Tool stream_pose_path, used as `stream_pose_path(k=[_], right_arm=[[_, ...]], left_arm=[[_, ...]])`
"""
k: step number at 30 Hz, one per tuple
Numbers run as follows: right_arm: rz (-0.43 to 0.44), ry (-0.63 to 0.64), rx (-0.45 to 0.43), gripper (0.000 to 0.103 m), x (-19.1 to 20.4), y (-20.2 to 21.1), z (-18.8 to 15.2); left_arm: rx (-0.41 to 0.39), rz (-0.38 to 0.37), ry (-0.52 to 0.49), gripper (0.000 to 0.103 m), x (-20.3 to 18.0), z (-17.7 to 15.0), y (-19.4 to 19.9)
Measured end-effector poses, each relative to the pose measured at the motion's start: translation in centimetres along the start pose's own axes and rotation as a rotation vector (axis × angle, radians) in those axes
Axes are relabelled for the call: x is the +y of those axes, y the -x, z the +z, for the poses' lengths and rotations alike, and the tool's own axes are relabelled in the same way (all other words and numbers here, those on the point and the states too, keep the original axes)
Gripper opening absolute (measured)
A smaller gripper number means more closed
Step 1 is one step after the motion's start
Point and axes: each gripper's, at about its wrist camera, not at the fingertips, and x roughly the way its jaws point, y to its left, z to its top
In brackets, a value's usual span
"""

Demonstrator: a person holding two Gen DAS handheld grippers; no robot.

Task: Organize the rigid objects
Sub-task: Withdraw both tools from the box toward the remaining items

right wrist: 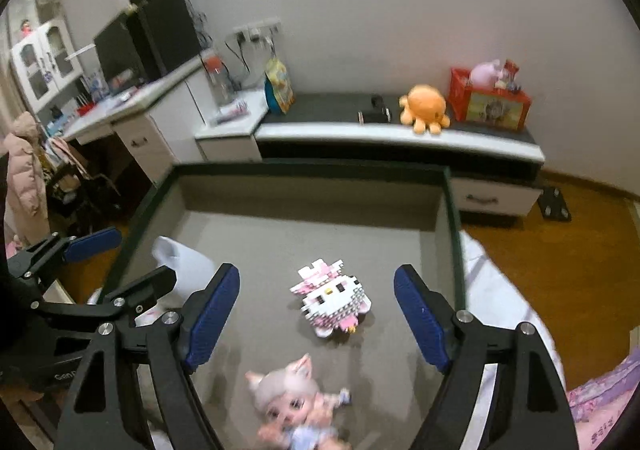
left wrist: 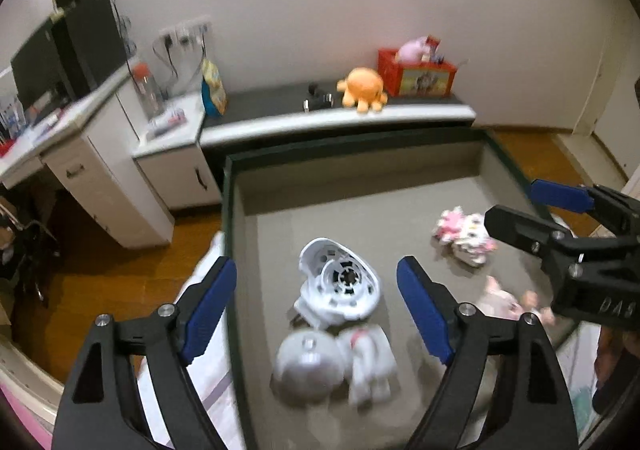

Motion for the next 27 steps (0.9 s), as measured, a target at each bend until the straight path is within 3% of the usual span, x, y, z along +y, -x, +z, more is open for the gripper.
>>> stream_pose_path(k=[5, 10, 13, 16, 22, 27], right_arm=[[0.016, 0.037, -0.128, 0.081, 1.9, 7.2, -1.8], [0.048, 0.096, -0.250, 0.085, 4.0, 14.7, -5.5], [0.047, 0.118, -0.329, 0.089, 5.3, 18.8, -8.8], [0.033, 0.141, -0.399, 0.103, 6.3, 22.1, -12.2], [-0.053, 0.191, -0.530, 0.103, 9.0, 27.0, -18.4], [-0.102, 0.166, -0.604, 0.103, 9.6, 28.9, -22.5]], left_arm=[[-0.220, 0.011, 0.032, 0.102, 0.3, -2.6, 9.5], [-0.417, 0.011, 0.047, 0.103, -0.1, -7.8, 18.9], [-0.469, 0.035, 0.017, 0.103, -1.3, -11.3, 22.9], [-0.515, 0.053, 0.022, 0.103, -2.3, -15.1, 26.3], [-0.561, 0.081, 0.043, 0.103, -3.8, -20.9, 30.4], [-0.600, 0.134, 0.096, 0.103, -4.6, -24.1, 31.4]])
